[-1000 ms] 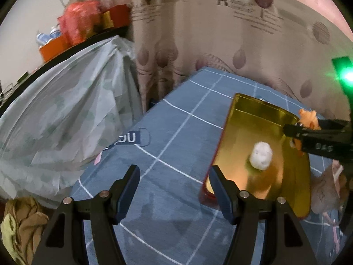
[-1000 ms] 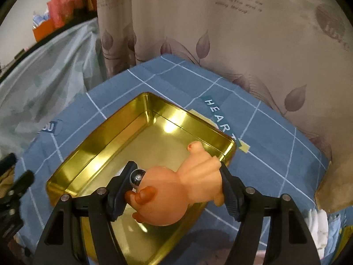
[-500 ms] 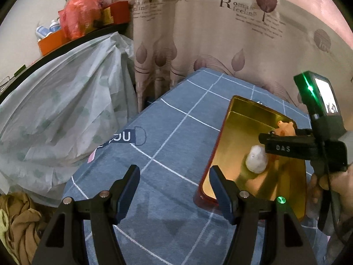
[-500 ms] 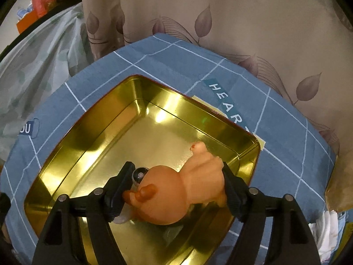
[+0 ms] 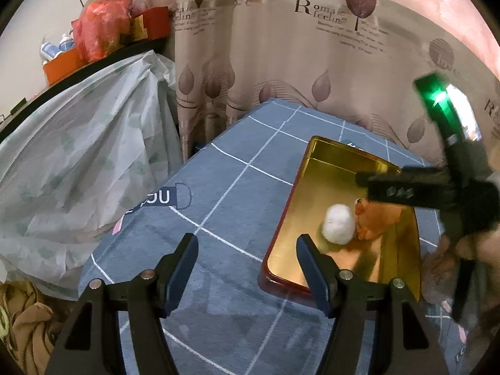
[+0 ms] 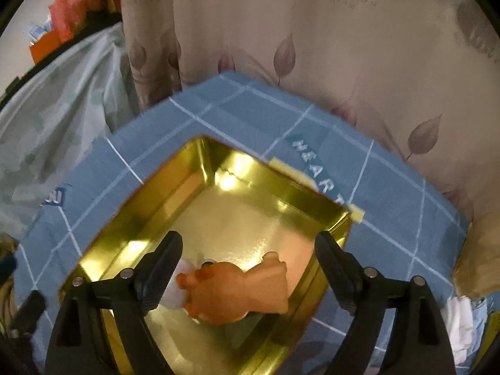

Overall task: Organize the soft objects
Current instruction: 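Carry the orange rubber toy into the gold tray and release it with the right gripper, then move the right tool to the light blue sock and grasp it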

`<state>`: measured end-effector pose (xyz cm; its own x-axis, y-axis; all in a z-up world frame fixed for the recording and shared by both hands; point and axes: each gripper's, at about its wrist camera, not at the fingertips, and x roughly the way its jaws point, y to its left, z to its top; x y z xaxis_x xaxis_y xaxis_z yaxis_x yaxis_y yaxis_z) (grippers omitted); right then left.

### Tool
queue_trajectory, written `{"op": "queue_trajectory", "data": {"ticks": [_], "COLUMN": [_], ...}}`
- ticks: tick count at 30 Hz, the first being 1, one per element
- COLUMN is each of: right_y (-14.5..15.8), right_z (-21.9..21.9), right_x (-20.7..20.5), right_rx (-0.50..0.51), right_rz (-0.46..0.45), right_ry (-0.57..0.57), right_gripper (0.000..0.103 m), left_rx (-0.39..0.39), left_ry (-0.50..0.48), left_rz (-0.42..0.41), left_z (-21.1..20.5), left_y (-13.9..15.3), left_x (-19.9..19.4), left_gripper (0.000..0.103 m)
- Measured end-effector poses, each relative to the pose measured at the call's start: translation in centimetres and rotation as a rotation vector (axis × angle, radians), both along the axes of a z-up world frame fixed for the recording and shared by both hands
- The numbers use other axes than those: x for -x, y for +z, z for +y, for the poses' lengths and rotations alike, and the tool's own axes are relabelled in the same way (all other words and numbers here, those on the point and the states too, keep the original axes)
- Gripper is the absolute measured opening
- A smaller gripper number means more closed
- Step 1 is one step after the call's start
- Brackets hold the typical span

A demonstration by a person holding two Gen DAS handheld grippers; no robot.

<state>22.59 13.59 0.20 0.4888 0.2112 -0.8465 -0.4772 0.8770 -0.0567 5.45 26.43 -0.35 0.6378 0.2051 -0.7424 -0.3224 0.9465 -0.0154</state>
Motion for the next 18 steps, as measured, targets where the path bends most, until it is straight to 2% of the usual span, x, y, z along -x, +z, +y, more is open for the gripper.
{"op": "queue_trajectory", "data": {"ticks": [5,10,18], "right_y": [3.8,6.1,6.2], "right_z": [-1.9,-7.0,-19.9], "right_x": [2.3,4.7,5.8], "right_rx": [-0.069,-0.107,0.008], "right_rz": [-0.055,-0.096,-0.141], "right_ry": [0.010,-0.017,-0.205], "right_gripper": [0.085,0.085,0.085], "left_rx": [-0.006,-0.018,-0.034], "left_ry": [-0.010,-0.024,-0.048], "left_rz": [-0.003,0.000,-0.004], "left_z": [-0.3,-0.8,-1.7], "left_y": [0.0,0.0,0.1], "left_x": [0.0,0.0,0.2], "left_gripper": [0.067,0.067,0.067]}}
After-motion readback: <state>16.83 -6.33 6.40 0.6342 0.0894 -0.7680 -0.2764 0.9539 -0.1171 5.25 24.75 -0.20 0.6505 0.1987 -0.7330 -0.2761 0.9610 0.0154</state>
